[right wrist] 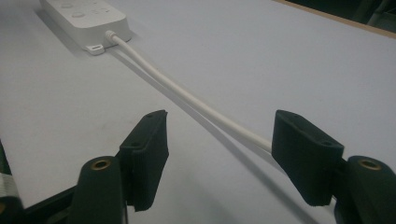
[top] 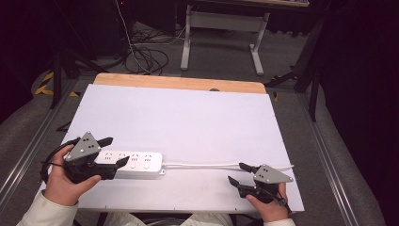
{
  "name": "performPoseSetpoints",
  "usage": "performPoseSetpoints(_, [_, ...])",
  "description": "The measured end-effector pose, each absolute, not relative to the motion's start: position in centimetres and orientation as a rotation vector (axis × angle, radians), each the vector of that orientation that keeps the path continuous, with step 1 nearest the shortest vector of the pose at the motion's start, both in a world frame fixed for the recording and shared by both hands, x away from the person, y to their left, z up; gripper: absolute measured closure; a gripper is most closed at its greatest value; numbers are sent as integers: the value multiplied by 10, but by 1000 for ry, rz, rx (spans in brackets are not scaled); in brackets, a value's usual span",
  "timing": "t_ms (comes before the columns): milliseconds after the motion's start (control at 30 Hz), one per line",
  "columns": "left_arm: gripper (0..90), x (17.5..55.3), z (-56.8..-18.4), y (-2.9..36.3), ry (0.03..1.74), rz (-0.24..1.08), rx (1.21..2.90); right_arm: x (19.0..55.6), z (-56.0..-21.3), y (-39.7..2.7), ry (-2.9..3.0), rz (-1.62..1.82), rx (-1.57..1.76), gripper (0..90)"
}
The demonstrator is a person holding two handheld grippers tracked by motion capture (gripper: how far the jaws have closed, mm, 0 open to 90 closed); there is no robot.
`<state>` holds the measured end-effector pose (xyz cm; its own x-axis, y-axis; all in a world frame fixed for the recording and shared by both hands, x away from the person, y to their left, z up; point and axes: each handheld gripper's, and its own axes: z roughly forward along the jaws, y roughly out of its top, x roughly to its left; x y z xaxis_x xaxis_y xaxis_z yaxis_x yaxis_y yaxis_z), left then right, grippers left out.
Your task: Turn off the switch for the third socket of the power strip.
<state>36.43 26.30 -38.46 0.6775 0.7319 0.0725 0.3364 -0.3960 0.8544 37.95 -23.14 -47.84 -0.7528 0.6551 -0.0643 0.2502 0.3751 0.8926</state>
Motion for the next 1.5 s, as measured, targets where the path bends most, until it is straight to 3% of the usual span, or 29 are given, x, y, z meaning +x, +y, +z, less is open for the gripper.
performPoseSetpoints(500, [124,353,-414,293,794,517,1867,379,-478,-232,2224,1347,787,363])
performPoseSetpoints(900, [14,346,-436,311,869,548,1910,379,-478,-232,2225,1347,788,363])
performPoseSetpoints(1500, [4,340,-471,327,858,525,1866,379,-478,-233,2223,1346,788,363])
